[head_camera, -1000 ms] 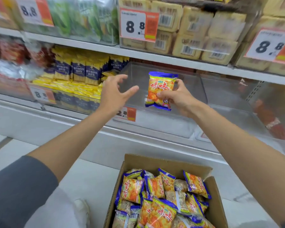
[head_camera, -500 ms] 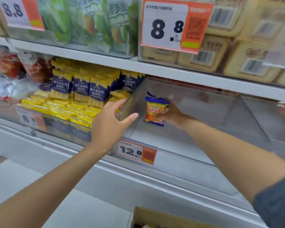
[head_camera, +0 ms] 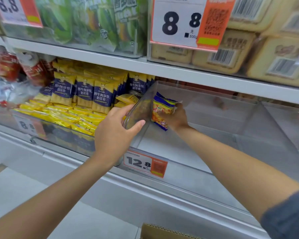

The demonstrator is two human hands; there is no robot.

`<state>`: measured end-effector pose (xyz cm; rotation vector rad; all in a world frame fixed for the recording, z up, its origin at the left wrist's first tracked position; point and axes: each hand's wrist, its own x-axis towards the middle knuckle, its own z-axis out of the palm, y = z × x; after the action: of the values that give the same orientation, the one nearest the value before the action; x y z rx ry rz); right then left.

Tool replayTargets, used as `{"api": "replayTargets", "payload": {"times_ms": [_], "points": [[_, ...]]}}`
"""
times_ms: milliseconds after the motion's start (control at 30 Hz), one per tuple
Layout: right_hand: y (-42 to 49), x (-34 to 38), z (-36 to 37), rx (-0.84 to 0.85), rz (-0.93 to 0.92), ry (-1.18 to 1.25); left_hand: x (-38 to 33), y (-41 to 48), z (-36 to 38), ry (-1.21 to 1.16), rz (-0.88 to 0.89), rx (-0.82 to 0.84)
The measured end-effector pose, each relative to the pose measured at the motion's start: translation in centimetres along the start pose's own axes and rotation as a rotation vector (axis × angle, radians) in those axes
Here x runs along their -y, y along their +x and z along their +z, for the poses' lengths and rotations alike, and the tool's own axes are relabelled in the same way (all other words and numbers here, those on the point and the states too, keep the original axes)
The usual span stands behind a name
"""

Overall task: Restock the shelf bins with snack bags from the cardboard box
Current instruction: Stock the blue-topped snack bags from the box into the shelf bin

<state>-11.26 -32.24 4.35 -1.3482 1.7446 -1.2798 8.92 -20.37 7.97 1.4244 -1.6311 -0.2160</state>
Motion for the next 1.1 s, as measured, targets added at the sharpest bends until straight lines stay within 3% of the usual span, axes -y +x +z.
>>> {"api": "replayTargets", "payload": {"times_ms": [133, 267, 433, 700, 1000, 1100], "points": [[-0.2, 0.3, -0.2, 0.064, -0.014, 0.027, 0.0, 0.0, 0.0, 0.006, -0.003, 0.003], [-0.1, 0.1, -1.0, 0.116, 0.096, 0.123, 0.0, 0.0, 0.0, 0.005, 0.007, 0.003], [-0.6, 0.1, -1.8, -0.145, -0.094, -0.107, 0.2, 0.0, 0.1, 0.008, 0.012, 0.005], [-1.2, 0.0, -1.6, -0.019, -0.142, -0.042, 0.2, 0.0, 0.1, 0.021, 0.014, 0.001], [-3.1, 0.9, -4.7, 0.001, -0.121, -0.236, -0.1, 0.0, 0.0, 0.03, 0.021, -0.012], [-6.6, 1.8, -7.5, 0.028, -0.16, -0.353, -0.7, -0.3, -0.2, 0.129, 0.036, -0.077]]}}
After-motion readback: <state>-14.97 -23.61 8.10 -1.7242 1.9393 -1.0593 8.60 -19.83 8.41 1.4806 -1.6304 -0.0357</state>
